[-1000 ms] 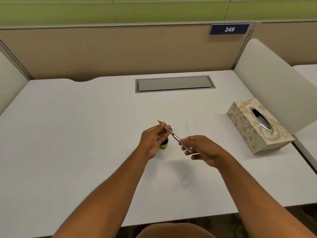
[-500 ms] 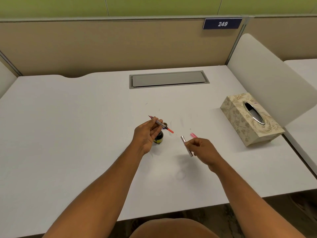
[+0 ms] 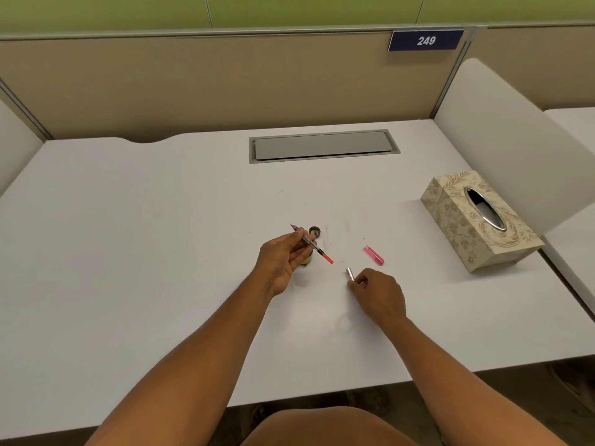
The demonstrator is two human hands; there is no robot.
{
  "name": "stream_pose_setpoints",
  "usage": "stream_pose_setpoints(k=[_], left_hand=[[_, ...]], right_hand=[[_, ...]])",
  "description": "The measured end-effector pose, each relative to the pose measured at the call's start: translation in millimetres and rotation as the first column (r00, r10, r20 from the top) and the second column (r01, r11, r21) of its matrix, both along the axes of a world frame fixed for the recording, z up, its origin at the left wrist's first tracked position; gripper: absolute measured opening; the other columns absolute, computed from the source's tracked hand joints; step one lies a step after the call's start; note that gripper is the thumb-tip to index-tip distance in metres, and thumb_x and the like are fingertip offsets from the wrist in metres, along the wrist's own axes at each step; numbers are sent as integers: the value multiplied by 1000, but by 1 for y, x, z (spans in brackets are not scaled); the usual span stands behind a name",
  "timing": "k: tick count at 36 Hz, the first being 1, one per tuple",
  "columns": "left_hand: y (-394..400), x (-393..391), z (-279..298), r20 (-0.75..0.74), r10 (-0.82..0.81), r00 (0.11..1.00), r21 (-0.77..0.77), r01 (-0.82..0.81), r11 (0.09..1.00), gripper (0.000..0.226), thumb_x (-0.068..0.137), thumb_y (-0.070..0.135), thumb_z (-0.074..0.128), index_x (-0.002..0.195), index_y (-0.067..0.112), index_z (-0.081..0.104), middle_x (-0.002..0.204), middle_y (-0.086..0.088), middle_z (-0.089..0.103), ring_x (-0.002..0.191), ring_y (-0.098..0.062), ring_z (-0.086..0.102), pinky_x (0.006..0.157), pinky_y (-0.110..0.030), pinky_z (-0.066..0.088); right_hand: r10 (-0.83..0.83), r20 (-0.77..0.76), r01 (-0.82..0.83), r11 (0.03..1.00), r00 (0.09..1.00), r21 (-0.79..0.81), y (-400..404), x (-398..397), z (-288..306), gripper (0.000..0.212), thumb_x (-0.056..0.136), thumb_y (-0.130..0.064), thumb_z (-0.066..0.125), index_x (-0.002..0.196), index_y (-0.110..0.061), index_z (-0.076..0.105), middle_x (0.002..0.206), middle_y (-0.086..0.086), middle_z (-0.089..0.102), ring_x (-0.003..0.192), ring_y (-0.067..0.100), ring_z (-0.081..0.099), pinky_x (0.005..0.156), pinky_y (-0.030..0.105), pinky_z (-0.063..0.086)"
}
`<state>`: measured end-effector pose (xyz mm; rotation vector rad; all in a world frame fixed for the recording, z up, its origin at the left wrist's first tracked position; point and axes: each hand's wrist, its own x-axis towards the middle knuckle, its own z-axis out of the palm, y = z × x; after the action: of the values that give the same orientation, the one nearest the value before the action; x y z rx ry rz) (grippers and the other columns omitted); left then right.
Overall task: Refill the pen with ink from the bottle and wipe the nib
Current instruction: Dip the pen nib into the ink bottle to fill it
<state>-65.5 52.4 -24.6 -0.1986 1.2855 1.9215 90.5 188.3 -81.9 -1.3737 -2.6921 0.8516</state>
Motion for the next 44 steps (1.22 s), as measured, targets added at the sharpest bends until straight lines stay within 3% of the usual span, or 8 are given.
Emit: stream_pose_setpoints(k=[13,17,20,25,30,33,39,44], left_hand=[[-5,1,-4,31,-27,999,6,26,1000,16,93,14,68,98,-1,72,94,-15,77,100,-28,72,81,-28,61],[-7,0,-7,31,-31,999,7,31,999,23,93,15,68,105,-4,71,99,-17,76,103,-29,72,81,-28,61],[-8,-1,-9,31,-33,999,2,33,999,27,93,16,68,108,-6,70,105,-19,75,105,-30,71,84,-29,61],[-8,-2,-11,29,-36,999,-4,36,999,27,93,15,68,108,-6,70,108,-20,74,107,-31,71,85,-31,60],[-7,-3,-11,27,-29,999,-6,30,1000,30,94,16,67,111,-8,69,109,-21,74,106,-30,71,82,-28,61],[-7,-3,-10,21,-25,999,-11,25,1000,25,94,16,67,106,-6,71,109,-21,73,106,-30,71,83,-29,61],[-8,-2,-11,18,-31,999,-36,31,999,21,95,17,66,101,-2,73,106,-19,75,104,-29,71,80,-27,61],[-9,-6,-8,27,3,1000,-45,-2,999,18,94,15,67,95,-1,72,95,-17,76,91,-25,75,68,-23,60]], right_hand=[[9,5,-9,999,1000,42,-2,0,-1,21,91,-47,54,91,-28,63,86,-9,68,81,17,64,72,31,53],[6,-27,-4,999,1000,52,-1,0,0,35,92,-59,47,92,-28,64,78,-9,69,78,16,64,71,31,53],[4,-51,-2,999,999,45,0,-1,3,34,93,-56,49,93,-26,64,66,-9,68,74,13,64,69,30,52],[-3,-196,-4,1000,981,-31,-6,-9,25,19,94,-35,56,84,-22,65,64,-12,63,66,6,57,60,22,37],[-43,-397,-94,943,917,-319,-16,-20,50,29,94,-43,60,85,-18,72,76,-6,73,69,0,63,70,24,48],[-19,-421,-169,898,907,-405,-24,-25,60,32,91,-51,62,85,-22,73,78,-7,74,75,10,66,77,29,52],[17,-422,-202,895,906,-398,-34,-29,62,29,89,-52,64,86,-25,73,79,-7,75,67,4,62,76,31,53],[-132,-419,-28,934,898,-355,-34,-22,46,39,99,-50,47,93,-21,73,76,-6,72,74,10,64,76,28,50]])
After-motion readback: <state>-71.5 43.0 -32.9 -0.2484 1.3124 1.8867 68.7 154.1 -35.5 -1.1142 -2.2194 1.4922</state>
